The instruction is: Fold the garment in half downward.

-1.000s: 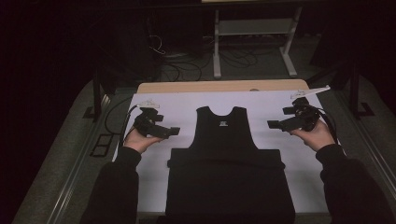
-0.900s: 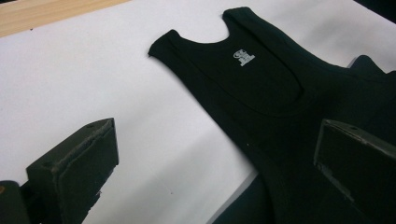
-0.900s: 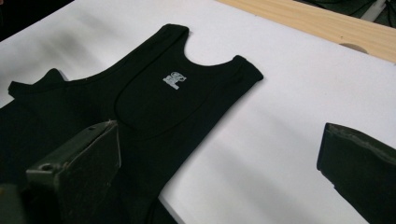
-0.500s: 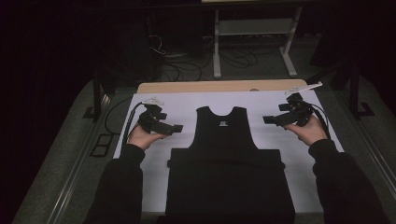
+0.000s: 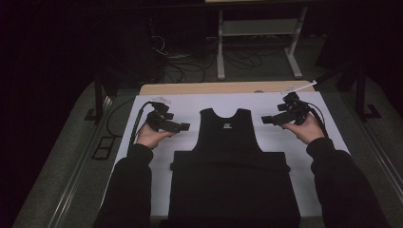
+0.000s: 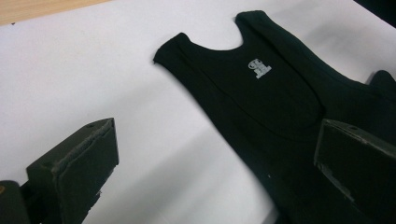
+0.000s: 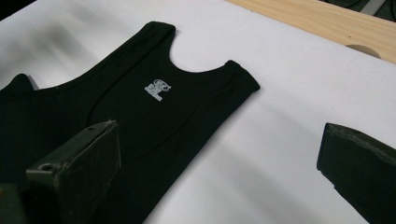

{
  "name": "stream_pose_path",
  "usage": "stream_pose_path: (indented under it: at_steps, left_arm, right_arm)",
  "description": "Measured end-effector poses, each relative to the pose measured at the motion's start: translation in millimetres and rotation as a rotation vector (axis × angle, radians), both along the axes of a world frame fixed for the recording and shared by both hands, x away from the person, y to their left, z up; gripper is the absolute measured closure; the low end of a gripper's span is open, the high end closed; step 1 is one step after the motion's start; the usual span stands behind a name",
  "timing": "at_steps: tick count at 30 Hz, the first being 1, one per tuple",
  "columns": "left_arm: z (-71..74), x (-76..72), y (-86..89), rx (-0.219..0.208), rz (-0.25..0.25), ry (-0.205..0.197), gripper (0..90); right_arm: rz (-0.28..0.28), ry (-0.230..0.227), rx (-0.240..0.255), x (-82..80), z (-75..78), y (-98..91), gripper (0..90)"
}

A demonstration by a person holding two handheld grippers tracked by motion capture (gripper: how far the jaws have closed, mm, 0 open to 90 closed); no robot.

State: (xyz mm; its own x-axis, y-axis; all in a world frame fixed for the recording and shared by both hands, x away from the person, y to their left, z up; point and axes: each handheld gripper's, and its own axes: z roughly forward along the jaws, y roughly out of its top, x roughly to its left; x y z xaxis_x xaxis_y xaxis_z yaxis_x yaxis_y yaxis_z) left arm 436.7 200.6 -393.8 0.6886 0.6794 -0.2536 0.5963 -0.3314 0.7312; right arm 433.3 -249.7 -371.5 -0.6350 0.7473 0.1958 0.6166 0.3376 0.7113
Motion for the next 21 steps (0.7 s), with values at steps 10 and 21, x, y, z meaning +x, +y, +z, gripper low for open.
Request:
stream_pose_path:
  at_steps: [10, 21]
  left_arm:
    - [-12.0, 11.2, -2.7, -0.026, 0.039, -0.004, 0.0]
    - [-22.2, 17.9, -10.7, -0.029, 0.052, 0.016, 0.0]
  right_arm:
    - [-0.005, 0.014, 0.012, 13.2, -8.4, 0.3, 0.0]
    - [-0.009, 0.026, -0.001, 21.5, -15.0, 4.6, 0.0]
